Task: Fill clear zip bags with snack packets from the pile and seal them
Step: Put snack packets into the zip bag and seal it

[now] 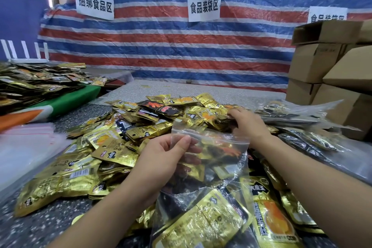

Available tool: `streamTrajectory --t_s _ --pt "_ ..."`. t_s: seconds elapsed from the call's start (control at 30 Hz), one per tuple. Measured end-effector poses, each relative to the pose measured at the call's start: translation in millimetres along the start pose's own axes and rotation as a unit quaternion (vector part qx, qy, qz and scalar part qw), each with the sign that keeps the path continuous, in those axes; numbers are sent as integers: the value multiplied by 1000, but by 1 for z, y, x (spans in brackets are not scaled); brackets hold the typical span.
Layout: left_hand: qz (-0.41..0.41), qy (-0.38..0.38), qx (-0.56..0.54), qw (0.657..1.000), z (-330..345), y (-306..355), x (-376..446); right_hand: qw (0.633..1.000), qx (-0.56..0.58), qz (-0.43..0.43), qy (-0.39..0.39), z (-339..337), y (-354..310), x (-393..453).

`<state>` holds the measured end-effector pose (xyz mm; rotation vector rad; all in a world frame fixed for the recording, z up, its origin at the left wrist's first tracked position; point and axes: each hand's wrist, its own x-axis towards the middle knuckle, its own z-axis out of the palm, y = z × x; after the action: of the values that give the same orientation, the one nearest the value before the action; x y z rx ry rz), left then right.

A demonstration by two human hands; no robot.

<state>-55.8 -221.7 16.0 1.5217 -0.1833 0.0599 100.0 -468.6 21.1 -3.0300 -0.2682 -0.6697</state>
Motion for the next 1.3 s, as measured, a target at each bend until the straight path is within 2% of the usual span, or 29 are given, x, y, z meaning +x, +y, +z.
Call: streamTrajectory --t_s 0.1,0.17,0.23,0.3,0.37,0.4,0.47,0.53,0.63,0.8,1.1,1.17,1.3 --pt "1 2 0 1000 0 0 0 988 123 19 93 -7 -4 -1" --pt "2 3 2 1000 0 1 0 951 271 53 138 -21 -10 1" --pt "1 3 3 1000 0 1 0 878 435 117 160 -41 -17 2" --pt "-1 3 1 1000 -1 2 -2 774 587 181 152 -62 -21 -1" --pt "-2 3 -2 1000 0 3 -3 656 724 180 115 -81 -24 -10" --pt "-2 2 -2 1000 0 3 -3 611 769 163 93 -89 -24 -16" --pt "2 0 -1 1000 0 4 -4 557 822 114 49 -102 -24 -29" --pt "7 -3 3 1000 0 5 -5 528 846 69 18 -110 -25 -41" --pt "15 -3 4 1000 1 6 -6 521 853 32 0 -114 -27 -50" --pt "14 -6 -18 1000 2 11 -8 569 822 -15 -1 -102 -30 -54" --pt "19 -9 -33 999 3 12 -10 609 793 -22 -21 -95 -29 -52" --pt "23 -7 -35 999 2 11 -9 608 793 -31 -29 -96 -30 -52" --pt "37 -3 -28 999 1 8 -7 577 815 -47 -18 -97 -32 -53"
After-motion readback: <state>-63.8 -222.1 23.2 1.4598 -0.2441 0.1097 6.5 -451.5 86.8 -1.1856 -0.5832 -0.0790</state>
